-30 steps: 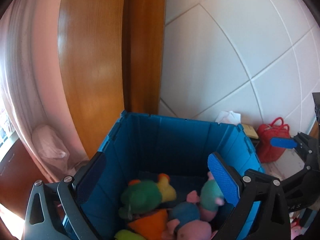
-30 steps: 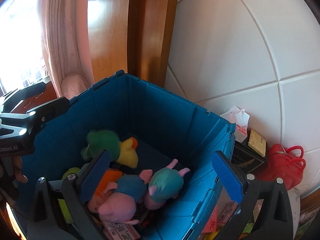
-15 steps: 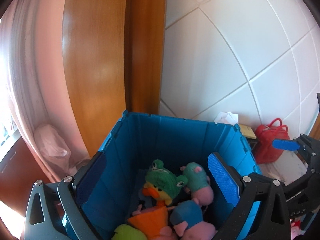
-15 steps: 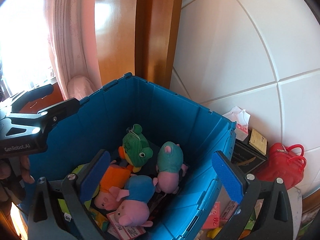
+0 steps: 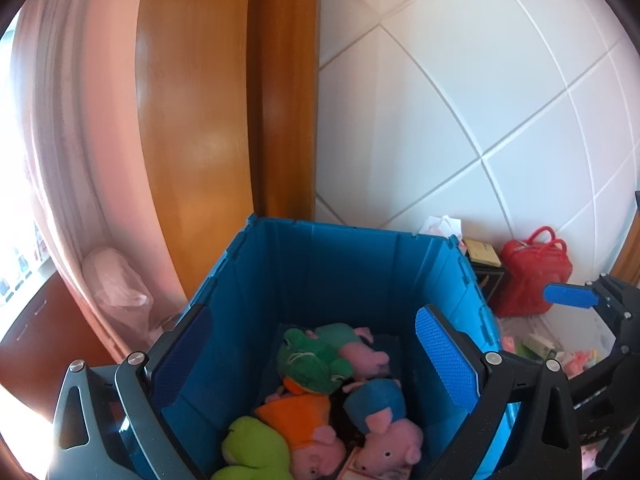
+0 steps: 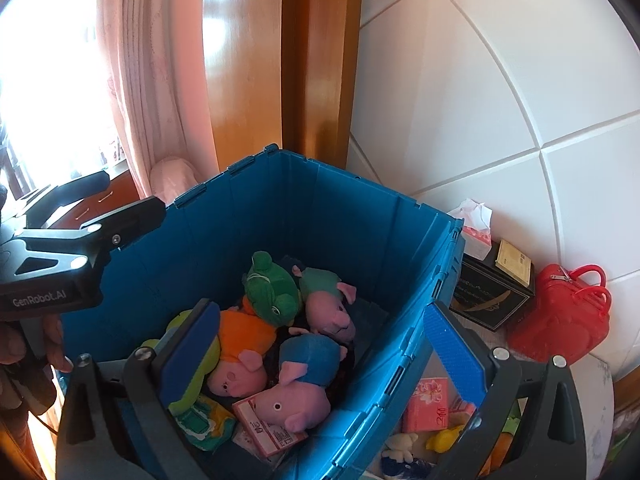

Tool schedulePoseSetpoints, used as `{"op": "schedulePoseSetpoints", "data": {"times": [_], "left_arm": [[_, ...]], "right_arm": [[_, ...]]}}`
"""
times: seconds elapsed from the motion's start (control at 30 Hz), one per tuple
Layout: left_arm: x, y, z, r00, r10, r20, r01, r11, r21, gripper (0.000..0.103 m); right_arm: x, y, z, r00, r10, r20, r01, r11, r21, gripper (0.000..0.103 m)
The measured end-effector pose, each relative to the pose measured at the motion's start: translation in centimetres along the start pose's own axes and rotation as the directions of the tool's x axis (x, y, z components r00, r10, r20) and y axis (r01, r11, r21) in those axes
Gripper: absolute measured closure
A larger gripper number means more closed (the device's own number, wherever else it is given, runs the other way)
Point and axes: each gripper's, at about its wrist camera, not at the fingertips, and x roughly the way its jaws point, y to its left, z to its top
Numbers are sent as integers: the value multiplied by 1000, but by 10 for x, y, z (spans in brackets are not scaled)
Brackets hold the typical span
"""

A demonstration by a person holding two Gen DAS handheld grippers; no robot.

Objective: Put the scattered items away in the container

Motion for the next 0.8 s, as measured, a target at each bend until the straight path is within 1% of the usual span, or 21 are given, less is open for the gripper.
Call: {"op": "schedulePoseSetpoints", "data": {"times": [0.13, 0.27, 0.47, 0.57, 0.8], "left_arm": [[-28, -18, -4, 1000, 8, 8, -8, 1000, 9, 0], [-61, -45, -10, 999, 23, 24, -23, 1000, 7, 0], [-112, -100, -28, 999, 38, 30, -39, 999, 12, 0], [-139, -129, -39, 999, 44, 29, -45, 999, 15, 0], [-196, -196, -71, 998, 59, 23, -59, 998, 5, 0]], "right_arm": [[-30, -9, -17, 1000, 4, 17, -4, 1000, 19, 0], [-67, -24, -37, 999, 3, 37, -5, 999, 37, 0], [-131, -57, -78, 998, 0, 68, -5, 998, 65, 0], [-166, -75, -108, 997, -13, 81, 6, 997, 82, 0], [-237, -119, -182, 996, -40, 75, 30, 991, 132, 0]]}}
